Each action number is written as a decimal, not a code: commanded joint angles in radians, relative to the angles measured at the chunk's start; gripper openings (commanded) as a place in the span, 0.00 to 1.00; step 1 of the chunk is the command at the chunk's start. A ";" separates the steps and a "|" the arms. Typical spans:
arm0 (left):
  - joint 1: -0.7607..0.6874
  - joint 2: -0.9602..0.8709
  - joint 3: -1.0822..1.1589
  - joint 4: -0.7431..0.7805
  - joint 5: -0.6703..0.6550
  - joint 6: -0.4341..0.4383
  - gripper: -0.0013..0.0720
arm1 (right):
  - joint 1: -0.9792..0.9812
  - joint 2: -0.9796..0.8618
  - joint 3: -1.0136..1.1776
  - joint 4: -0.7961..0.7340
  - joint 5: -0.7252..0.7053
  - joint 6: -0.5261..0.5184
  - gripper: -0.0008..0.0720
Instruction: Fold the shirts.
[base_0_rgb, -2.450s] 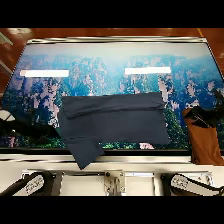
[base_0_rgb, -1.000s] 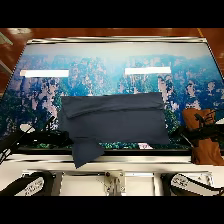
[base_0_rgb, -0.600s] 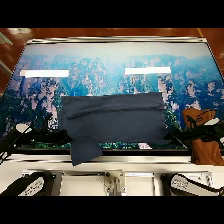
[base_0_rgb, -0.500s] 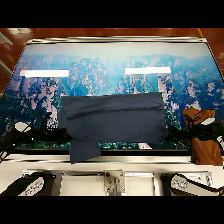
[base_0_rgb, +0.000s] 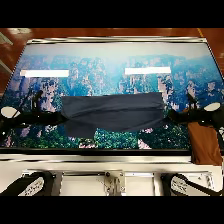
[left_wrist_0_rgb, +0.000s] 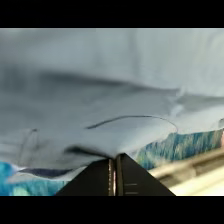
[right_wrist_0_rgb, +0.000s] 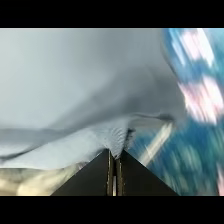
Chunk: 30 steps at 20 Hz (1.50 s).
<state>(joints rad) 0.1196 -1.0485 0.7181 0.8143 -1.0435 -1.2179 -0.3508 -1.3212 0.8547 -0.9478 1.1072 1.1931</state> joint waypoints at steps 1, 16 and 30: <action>0.002 -0.056 0.124 0.001 0.031 0.017 0.08 | 0.123 -0.019 0.137 -0.050 -0.187 0.066 0.09; 0.048 -0.663 0.569 -0.004 0.015 -0.055 0.09 | 0.223 -0.480 0.555 -0.232 -0.238 0.281 0.10; 0.104 -0.642 0.664 -0.004 -0.207 -0.051 0.73 | 0.045 -0.549 0.561 0.082 -0.009 0.212 0.95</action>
<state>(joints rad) 0.2253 -1.7016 1.3743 0.8112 -1.2228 -1.2720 -0.2882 -1.8229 1.4147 -1.0061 1.0168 1.4471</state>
